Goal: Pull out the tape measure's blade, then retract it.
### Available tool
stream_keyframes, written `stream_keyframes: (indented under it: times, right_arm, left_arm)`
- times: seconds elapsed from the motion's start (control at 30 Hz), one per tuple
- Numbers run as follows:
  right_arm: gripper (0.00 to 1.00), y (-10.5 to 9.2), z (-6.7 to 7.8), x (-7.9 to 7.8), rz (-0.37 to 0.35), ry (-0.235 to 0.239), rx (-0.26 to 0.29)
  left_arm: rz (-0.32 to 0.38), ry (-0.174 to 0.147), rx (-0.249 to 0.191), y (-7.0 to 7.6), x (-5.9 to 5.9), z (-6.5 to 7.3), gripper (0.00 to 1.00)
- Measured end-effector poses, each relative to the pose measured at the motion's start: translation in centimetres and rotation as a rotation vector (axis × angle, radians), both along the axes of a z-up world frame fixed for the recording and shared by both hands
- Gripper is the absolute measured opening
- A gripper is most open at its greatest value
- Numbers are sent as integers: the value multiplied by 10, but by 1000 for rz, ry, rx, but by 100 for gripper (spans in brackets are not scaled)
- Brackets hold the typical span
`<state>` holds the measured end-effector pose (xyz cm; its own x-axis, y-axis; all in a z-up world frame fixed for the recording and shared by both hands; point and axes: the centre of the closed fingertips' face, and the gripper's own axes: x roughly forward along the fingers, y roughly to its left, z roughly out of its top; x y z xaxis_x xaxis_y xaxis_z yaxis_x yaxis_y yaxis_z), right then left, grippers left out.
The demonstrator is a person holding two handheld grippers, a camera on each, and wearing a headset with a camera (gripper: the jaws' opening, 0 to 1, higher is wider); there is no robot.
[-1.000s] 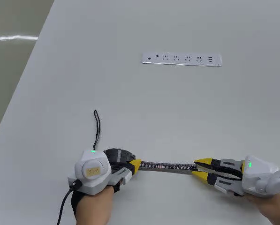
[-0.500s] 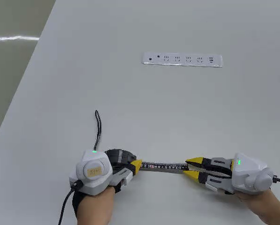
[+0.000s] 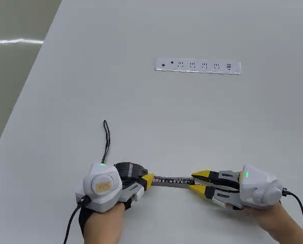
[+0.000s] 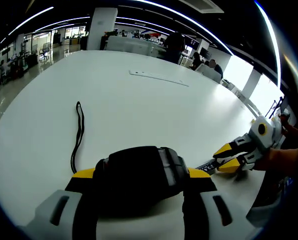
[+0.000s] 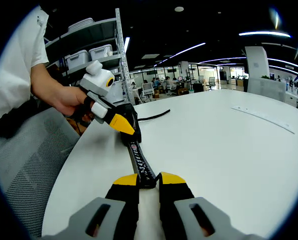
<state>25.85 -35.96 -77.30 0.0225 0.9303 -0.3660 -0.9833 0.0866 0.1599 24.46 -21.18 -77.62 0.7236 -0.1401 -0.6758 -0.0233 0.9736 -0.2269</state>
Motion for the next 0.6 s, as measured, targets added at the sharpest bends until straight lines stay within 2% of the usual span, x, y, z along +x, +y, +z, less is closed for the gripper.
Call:
stream_keyframes:
  times: [0.6]
  right_arm:
    - [13,24,-1,-3,13,1,6]
  left_arm:
    - [5,-1,0,0,0,0,66]
